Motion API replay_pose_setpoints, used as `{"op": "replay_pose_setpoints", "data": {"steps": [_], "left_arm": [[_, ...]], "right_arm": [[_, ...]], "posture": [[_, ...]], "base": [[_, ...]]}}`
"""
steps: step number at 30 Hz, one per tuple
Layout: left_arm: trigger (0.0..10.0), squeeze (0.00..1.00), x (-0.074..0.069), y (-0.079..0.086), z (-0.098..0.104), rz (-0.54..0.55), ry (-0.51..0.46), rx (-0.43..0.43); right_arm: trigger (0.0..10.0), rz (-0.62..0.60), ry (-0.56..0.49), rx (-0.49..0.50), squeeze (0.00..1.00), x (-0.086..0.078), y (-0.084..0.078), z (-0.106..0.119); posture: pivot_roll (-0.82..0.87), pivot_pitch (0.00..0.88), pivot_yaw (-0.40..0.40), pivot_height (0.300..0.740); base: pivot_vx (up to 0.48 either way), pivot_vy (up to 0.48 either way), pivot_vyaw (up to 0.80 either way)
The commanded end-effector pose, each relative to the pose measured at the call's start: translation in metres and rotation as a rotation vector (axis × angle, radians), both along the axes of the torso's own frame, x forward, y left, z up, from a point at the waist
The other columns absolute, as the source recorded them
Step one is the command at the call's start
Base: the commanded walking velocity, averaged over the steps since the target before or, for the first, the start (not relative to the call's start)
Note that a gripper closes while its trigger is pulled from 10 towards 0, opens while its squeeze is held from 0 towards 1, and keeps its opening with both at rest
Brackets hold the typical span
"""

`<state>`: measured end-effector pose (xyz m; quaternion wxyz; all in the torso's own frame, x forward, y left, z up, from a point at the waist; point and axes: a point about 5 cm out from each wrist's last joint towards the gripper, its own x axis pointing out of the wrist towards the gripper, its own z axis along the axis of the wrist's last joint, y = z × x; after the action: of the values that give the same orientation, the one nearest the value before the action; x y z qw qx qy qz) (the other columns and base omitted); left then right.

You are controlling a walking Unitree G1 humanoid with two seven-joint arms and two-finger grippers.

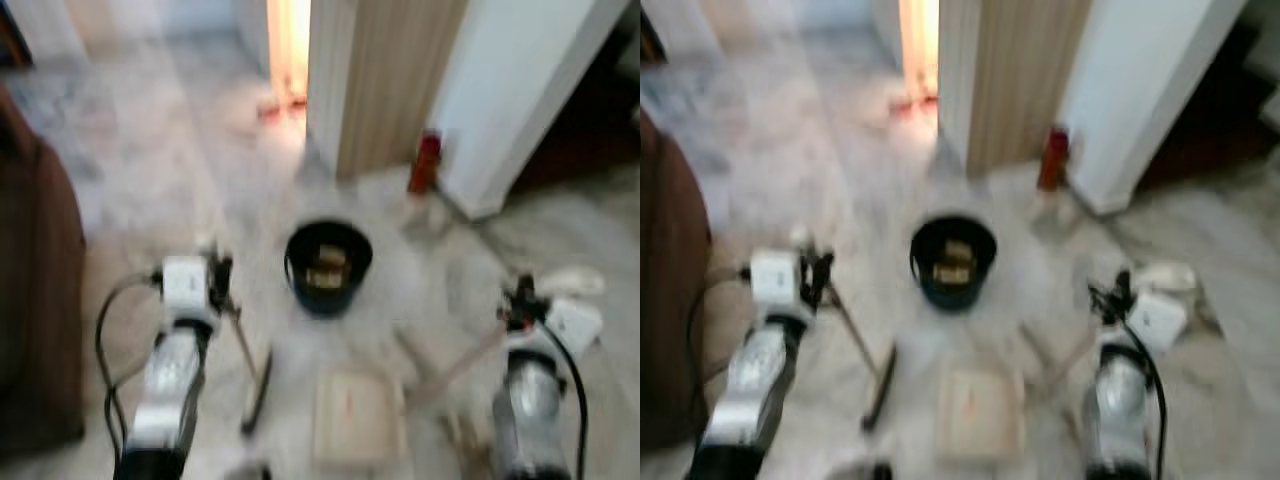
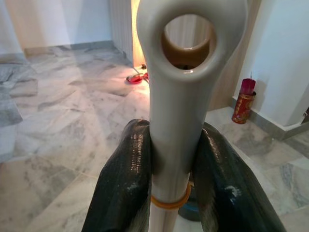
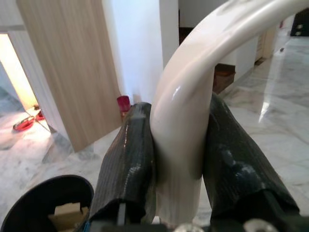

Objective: Sweep floor

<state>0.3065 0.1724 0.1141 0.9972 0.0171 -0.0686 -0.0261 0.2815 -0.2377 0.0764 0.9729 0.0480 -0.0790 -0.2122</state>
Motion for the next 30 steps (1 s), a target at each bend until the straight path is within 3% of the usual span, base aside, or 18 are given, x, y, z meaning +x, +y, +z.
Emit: {"op": "replay_pose_setpoints", "data": {"steps": [1,17,30], "left_arm": [[10.0,0.00,0.0024,-0.0036,0.0107,-0.011,-0.054,-0.001],[10.0,0.00,0.0038,-0.0059,0.0122,-0.020,-0.059,0.020],[10.0,0.00,0.0049,-0.0065,0.0112,-0.016,-0.057,0.019]], "right_arm": [[10.0,-0.012,-0.013,-0.012,0.00,0.0002,-0.0046,0.0042],[10.0,-0.004,-0.002,-0.025,0.00,0.0009,-0.0028,0.0032],[10.0,0.006,-0.003,-0.030,0.00,0.0013,-0.0015,0.0036]], "posture": [[0.16,0.123,-0.083,0.740],[0.16,0.123,-0.081,0.740],[0.15,0.114,-0.087,0.740]], "base": [[0.000,0.000,-0.80],[0.000,0.000,-0.80],[0.000,-0.267,-0.80]]}}
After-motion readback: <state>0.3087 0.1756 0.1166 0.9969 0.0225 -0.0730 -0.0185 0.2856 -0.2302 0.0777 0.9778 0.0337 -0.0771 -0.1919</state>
